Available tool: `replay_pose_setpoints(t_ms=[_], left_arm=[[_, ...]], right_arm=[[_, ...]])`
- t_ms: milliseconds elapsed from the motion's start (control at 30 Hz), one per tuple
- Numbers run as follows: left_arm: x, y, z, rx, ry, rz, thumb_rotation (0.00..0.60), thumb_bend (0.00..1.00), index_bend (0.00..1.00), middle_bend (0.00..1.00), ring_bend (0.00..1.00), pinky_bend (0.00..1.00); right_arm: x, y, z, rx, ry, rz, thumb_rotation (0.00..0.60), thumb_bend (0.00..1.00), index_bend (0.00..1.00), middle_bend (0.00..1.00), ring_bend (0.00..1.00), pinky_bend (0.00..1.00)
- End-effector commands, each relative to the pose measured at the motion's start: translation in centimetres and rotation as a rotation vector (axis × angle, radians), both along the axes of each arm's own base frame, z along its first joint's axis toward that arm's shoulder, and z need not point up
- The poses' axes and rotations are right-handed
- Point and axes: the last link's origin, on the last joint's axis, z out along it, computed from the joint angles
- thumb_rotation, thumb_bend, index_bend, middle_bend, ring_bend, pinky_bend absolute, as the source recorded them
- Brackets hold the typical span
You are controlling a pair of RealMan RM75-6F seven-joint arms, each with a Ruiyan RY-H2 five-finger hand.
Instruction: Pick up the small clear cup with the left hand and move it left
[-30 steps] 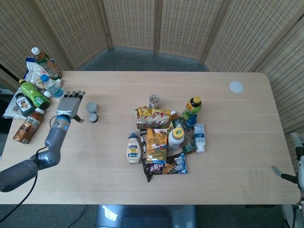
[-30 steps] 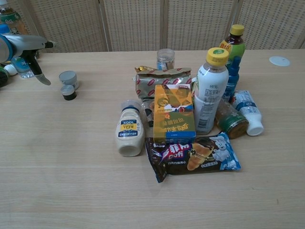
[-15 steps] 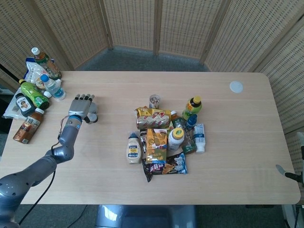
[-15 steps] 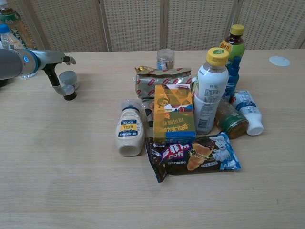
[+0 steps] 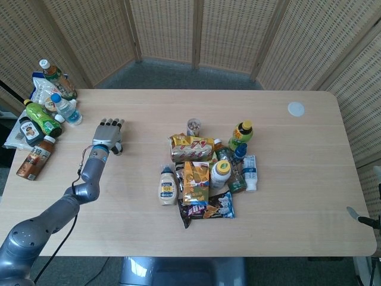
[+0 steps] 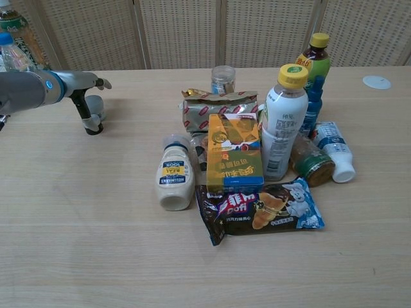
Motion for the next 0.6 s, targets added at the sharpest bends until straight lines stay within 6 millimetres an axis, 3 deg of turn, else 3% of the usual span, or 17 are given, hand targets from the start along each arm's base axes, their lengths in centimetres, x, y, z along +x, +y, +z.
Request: replay_pose_setpoints(t_ms=[33, 433, 600], left_arm=[[0.1, -0.1, -0.3, -0.004, -0.004, 0.002, 0.600, 0.00, 0.00, 0.00, 0.00, 0.00], [1.0, -0.9, -1.0, -0.048, -0.064, 0.004, 0.600, 0.00, 0.00, 0.00, 0.00, 0.00], [1.3, -2.0, -0.9, -0.084, -0.084, 0.006, 0.600, 0.00, 0.00, 0.00, 0.00, 0.05]], right_arm=[[0.0, 0.0, 0.0, -0.001, 0.000, -0.001, 0.600, 0.00, 0.00, 0.00, 0.00, 0.00], [0.1, 0.1, 0.3, -0.009, -0.006, 0.008, 0.600, 0.00, 0.00, 0.00, 0.00, 0.00], [0.3, 0.2, 0.4, -0.011, -0.010, 0.015, 0.600, 0.00, 0.00, 0.00, 0.00, 0.00]])
